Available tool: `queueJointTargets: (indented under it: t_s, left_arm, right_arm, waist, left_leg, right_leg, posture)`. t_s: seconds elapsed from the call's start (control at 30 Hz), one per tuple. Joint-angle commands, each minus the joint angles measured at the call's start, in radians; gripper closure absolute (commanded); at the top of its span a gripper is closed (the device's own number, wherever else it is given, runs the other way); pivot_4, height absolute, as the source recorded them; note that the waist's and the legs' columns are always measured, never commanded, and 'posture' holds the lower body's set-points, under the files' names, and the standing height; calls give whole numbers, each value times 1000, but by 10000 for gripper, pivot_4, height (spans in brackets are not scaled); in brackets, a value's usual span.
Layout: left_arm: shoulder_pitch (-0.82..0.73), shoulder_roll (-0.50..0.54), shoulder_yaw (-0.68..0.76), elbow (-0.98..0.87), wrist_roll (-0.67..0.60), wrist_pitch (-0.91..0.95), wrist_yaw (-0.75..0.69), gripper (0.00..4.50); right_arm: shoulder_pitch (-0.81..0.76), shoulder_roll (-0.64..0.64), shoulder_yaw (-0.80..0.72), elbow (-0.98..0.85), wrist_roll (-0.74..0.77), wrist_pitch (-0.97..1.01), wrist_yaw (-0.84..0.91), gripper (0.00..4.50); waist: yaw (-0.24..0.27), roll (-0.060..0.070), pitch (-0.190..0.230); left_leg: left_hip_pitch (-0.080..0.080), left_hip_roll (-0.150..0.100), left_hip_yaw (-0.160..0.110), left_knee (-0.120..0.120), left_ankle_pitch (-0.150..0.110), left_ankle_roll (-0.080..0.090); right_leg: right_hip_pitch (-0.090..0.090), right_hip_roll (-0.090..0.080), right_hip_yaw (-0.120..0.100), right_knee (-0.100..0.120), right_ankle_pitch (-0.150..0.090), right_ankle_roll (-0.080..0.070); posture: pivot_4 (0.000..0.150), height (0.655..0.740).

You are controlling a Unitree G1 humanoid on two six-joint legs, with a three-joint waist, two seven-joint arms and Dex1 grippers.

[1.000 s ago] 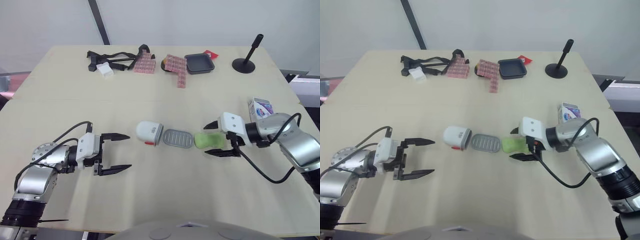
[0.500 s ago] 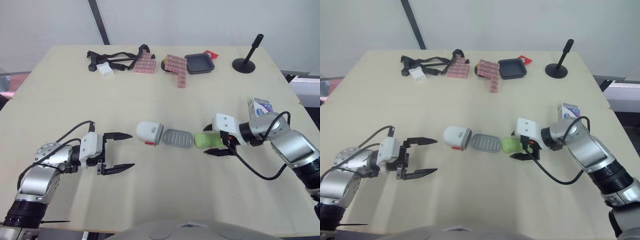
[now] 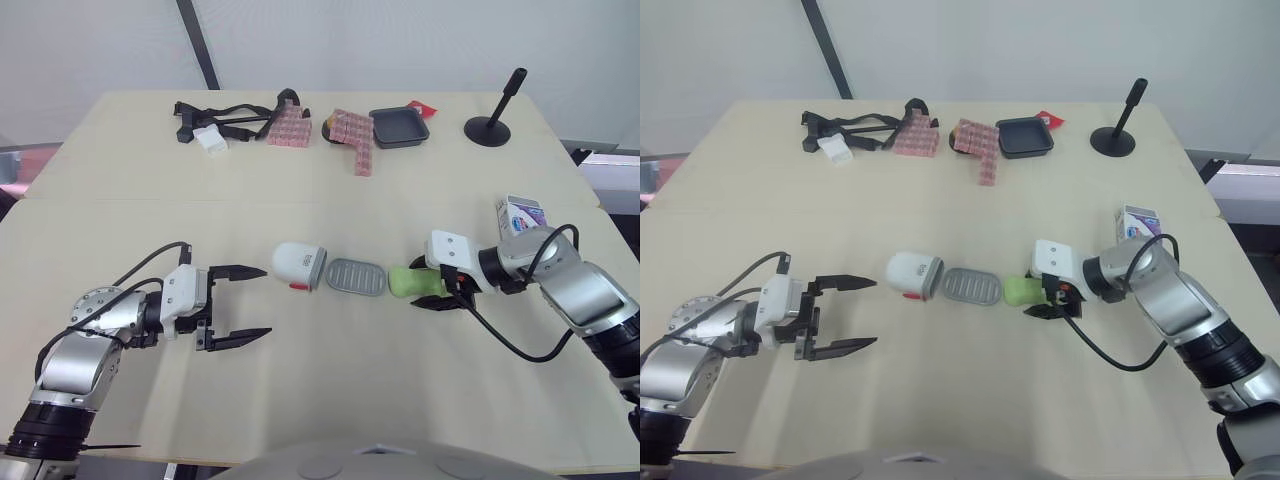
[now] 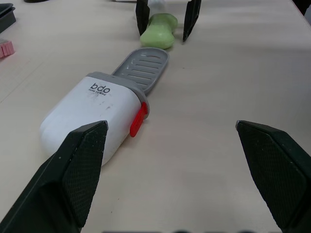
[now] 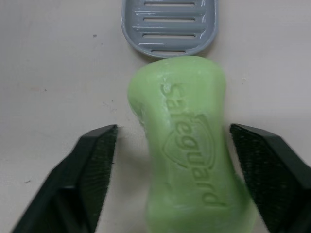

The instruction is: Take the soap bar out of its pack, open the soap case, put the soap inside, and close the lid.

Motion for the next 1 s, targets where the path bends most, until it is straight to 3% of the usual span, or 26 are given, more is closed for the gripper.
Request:
queueJointTargets:
  t_s: [0.03,0.1,0.37,0.53,0.8,1.0]
  left_arm:
    - [3,1,3,-27,-19,-4,2,0]
    - [2,0,2,-26,-19,-3,3,0]
    - [-1,3,0,-15,-15,-9,-6,0]
    - [-1,3,1,-11,-14,-12,-9,0]
    - [-8,-5,3,-7,-19,-12,-10,0]
    - [-8,-8,5,-10,-16,-10,-6,0]
  right_arm:
    - [-4,-1,-25,-8,0,-11,-2,21335]
    - [2,0,-30,-13,5,-6,-4,27371]
    - [-11,-18,-63,-69,24,8,6,27416]
    - [-104,-8,-96,-155,84,138,0,27416]
    - [-206,119,-11,-253,95,392,-130,27416]
    - [-258,222,102,-221,48,450,-217,27416]
  waist:
    - [0,0,0]
    - [0,-1,0]
    - [0,0,0]
    - [-2,0,0]
    - [2,0,0]
    - [2,0,0]
  left_leg:
    - [0,0,0,0,0,0]
    - [0,0,0,0,0,0]
    - [0,0,0,0,0,0]
    - [0,0,0,0,0,0]
    - [1,2,0,0,3,-7]
    - [1,2,0,0,5,-11]
  right_leg:
    - [0,0,0,0,0,0]
    - [0,0,0,0,0,0]
    - [0,0,0,0,0,0]
    - [0,1,1,1,0,0]
    - [-1,3,2,2,0,1]
    - [-2,3,2,2,1,1]
  posture:
    - [1500,7400]
    - [1500,7400]
    - [1500,7400]
    - [1500,7400]
    - [1500,7400]
    - [1500,7400]
